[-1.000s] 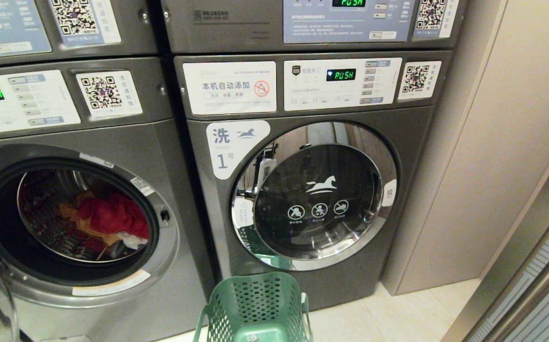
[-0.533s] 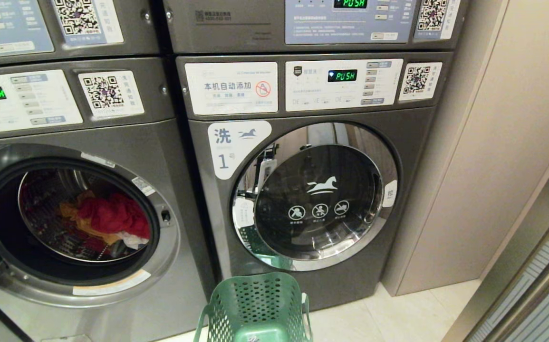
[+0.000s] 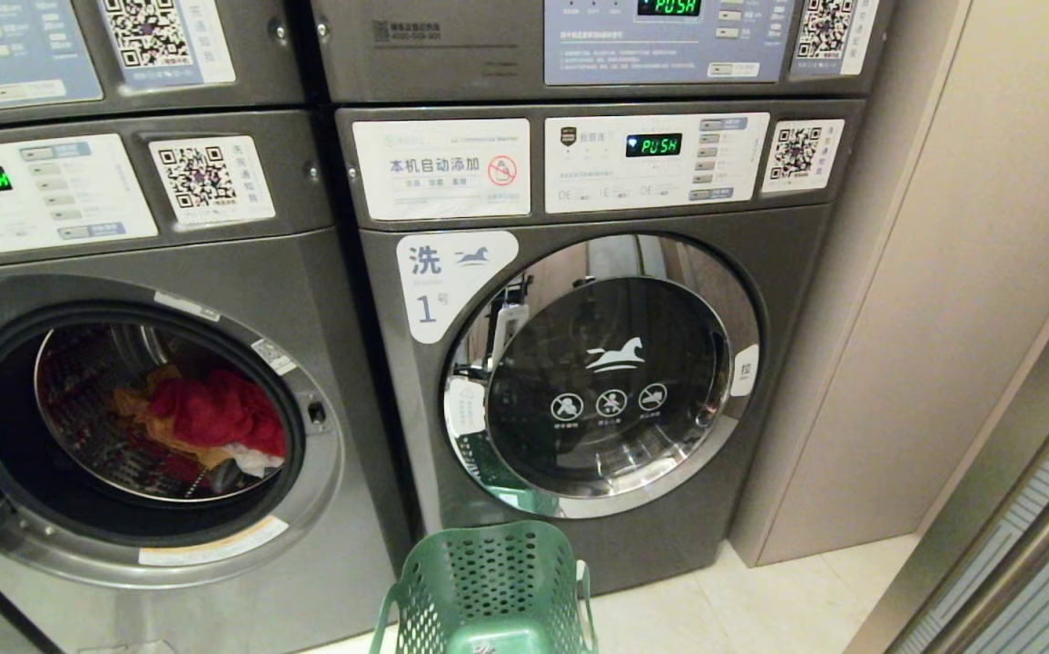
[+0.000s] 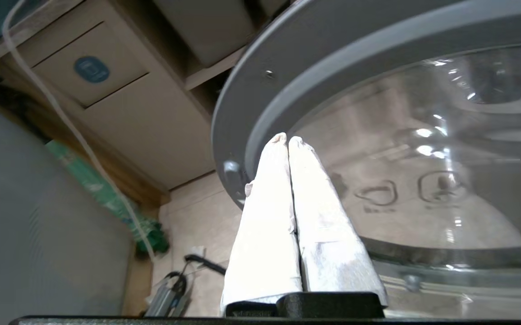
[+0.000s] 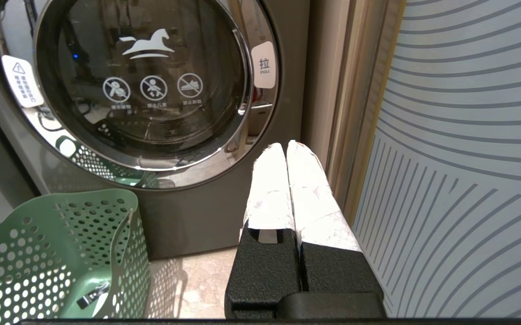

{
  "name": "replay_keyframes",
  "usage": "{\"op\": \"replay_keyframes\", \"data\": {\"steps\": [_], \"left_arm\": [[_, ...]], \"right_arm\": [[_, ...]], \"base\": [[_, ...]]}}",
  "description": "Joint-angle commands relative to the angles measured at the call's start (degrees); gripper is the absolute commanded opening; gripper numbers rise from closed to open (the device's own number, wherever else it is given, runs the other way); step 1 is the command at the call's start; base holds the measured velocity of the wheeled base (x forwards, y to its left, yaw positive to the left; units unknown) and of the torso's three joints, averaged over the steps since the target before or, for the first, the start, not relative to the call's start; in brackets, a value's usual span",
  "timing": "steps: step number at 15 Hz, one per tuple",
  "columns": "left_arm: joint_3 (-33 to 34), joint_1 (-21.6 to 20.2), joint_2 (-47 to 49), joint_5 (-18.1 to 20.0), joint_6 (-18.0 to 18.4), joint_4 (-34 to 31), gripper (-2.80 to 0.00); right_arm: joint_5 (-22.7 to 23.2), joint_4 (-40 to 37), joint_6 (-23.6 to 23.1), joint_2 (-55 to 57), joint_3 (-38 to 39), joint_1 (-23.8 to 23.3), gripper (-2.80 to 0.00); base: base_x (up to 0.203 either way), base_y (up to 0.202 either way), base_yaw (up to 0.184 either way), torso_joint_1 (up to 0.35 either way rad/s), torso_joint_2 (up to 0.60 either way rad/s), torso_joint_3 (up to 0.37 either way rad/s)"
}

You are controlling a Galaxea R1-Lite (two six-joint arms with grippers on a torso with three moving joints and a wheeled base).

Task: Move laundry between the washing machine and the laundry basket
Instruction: Open the lid of the washing machine, then pick a cloth and place it into the basket

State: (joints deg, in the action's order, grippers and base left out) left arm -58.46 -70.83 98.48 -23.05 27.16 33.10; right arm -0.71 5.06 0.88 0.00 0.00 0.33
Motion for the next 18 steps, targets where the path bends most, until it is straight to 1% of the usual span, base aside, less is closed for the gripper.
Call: {"op": "replay_keyframes", "data": {"steps": [1, 2, 3, 4, 5, 7, 10, 11, 13, 14, 15, 16, 18], "left_arm": [[1.8, 1.2, -4.3, 8.0, -0.7, 0.0, -2.8], [4.1, 3.1, -7.7, 13.6, -1.9, -0.2, -2.8], [7.9, 6.5, -12.0, 17.4, -3.3, -0.3, -2.8], [13.1, 11.8, -17.3, 19.3, -4.8, -0.4, -2.8], [18.3, 17.8, -22.7, 20.3, -6.3, -0.4, -2.8], [30.6, 32.2, -35.5, 21.4, -8.7, -0.7, -2.8], [47.5, 49.3, -55.6, 20.8, -9.4, -4.4, -2.8], [50.9, 54.2, -61.9, 20.6, -9.6, -7.4, -2.8], [54.9, 63.0, -73.8, 20.4, -10.0, -17.2, -2.8], [55.7, 66.1, -78.7, 20.9, -10.3, -22.0, -2.8], [56.1, 68.2, -83.5, 21.6, -10.3, -26.2, -2.8], [56.4, 69.5, -88.3, 22.2, -10.0, -29.1, -2.8], [56.9, 70.4, -96.3, 22.8, -9.6, -31.7, -2.8]], "right_arm": [[0.0, 0.0, 0.0, 0.1, 1.9, 0.0, -2.8], [0.0, 0.0, 0.0, 0.1, 1.9, 0.0, -2.8], [0.0, 0.0, 0.0, 0.1, 1.9, 0.0, -2.8], [0.0, 0.0, 0.0, 0.1, 1.9, 0.0, -2.8], [0.0, 0.0, 0.0, 0.1, 1.9, 0.0, -2.8], [0.0, 0.0, 0.0, 0.1, 1.9, 0.0, -2.8], [0.0, 0.0, 0.0, 0.1, 1.9, 0.0, -2.8], [0.0, 0.0, 0.0, 0.1, 1.9, 0.0, -2.8], [0.0, 0.0, 0.0, 0.0, 1.9, 0.0, -2.8], [0.0, 0.0, 0.0, 0.1, 1.9, 0.0, -2.8], [0.0, 0.0, 0.0, 0.1, 1.9, 0.0, -2.8], [0.0, 0.0, 0.0, 0.1, 1.9, 0.0, -2.8], [0.0, 0.0, 0.0, 0.1, 1.9, 0.0, -2.8]], "base": [[0.0, 0.0, 0.0, 0.0, 0.0, 0.0], [0.0, 0.0, 0.0, 0.0, 0.0, 0.0], [0.0, 0.0, 0.0, 0.0, 0.0, 0.0], [0.0, 0.0, 0.0, 0.0, 0.0, 0.0], [0.0, 0.0, 0.0, 0.0, 0.0, 0.0], [0.0, 0.0, 0.0, 0.0, 0.0, 0.0], [0.0, 0.0, 0.0, 0.0, 0.0, 0.0], [0.0, 0.0, 0.0, 0.0, 0.0, 0.0], [0.0, 0.0, 0.0, 0.0, 0.0, 0.0], [0.0, 0.0, 0.0, 0.0, 0.0, 0.0], [0.0, 0.0, 0.0, 0.0, 0.0, 0.0], [0.0, 0.0, 0.0, 0.0, 0.0, 0.0], [0.0, 0.0, 0.0, 0.0, 0.0, 0.0]]}}
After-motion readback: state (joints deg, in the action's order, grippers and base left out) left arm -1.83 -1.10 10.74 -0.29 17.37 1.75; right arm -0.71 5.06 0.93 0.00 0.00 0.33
